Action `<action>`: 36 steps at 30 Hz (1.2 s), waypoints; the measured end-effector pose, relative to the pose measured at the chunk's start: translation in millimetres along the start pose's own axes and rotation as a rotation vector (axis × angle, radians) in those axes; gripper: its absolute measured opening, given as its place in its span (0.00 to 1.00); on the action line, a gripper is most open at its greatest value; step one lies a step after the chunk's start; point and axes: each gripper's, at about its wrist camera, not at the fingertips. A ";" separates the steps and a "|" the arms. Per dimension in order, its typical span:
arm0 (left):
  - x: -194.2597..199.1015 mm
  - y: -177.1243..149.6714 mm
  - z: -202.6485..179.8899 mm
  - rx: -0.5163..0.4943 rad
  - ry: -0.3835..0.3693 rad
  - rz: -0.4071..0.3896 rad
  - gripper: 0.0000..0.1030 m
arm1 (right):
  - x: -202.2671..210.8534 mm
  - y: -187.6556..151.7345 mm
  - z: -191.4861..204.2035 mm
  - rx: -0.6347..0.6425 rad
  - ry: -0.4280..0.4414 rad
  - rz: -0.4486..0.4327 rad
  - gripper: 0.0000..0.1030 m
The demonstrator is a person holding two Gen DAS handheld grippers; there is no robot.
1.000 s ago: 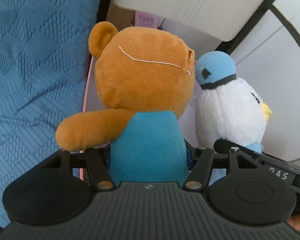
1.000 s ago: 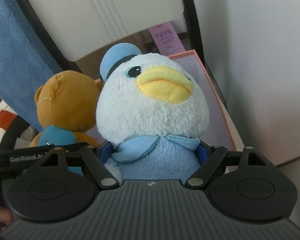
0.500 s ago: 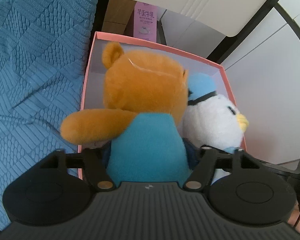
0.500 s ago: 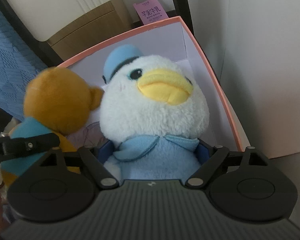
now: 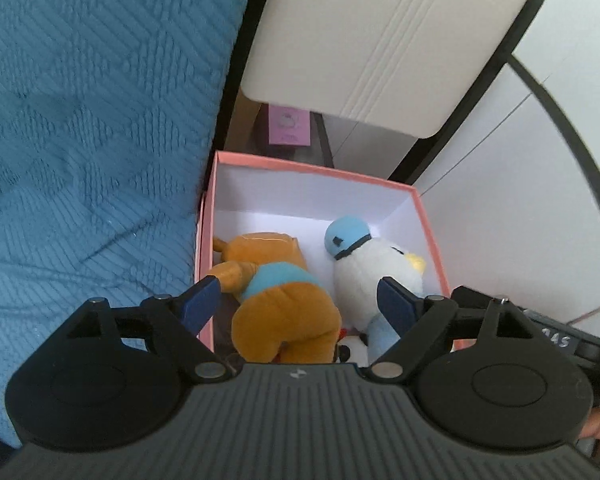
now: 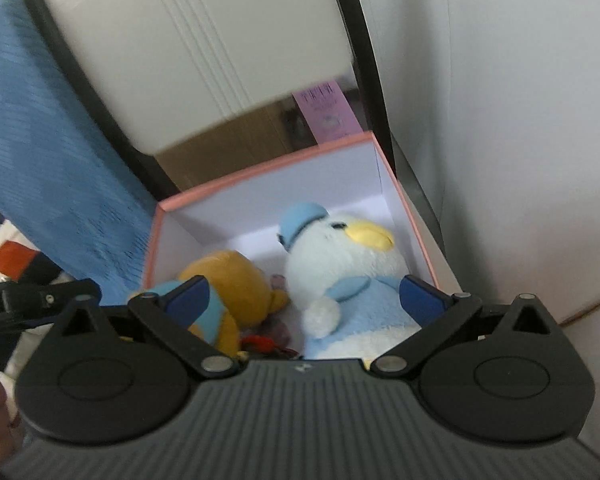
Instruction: Organize objects
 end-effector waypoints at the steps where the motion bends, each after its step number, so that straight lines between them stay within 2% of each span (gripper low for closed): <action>1: 8.2 -0.4 0.1 -0.005 -0.001 -0.006 0.86 | 12.9 -1.3 2.3 0.005 0.002 -0.013 1.00; 10: 82.1 -15.6 5.5 -0.035 -0.058 -0.086 0.86 | 85.0 -6.7 39.5 0.032 -0.001 -0.096 1.00; 21: 163.5 -50.5 28.3 -0.059 -0.112 -0.161 0.86 | 154.0 -41.9 84.6 0.072 -0.024 -0.169 1.00; 28: 194.4 -81.1 48.7 -0.100 -0.100 -0.197 0.86 | 180.1 -78.2 107.6 0.067 -0.024 -0.191 1.00; 36: 213.6 -110.6 65.4 -0.148 -0.112 -0.230 0.86 | 201.9 -110.9 126.4 0.074 -0.069 -0.221 1.00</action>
Point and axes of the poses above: each gripper's, at about its wrist camera, not at the fingertips, and x roughly against the way its jaws point, z to its left, y to its top, and after that the axes turned 8 degrees about x, right-handed
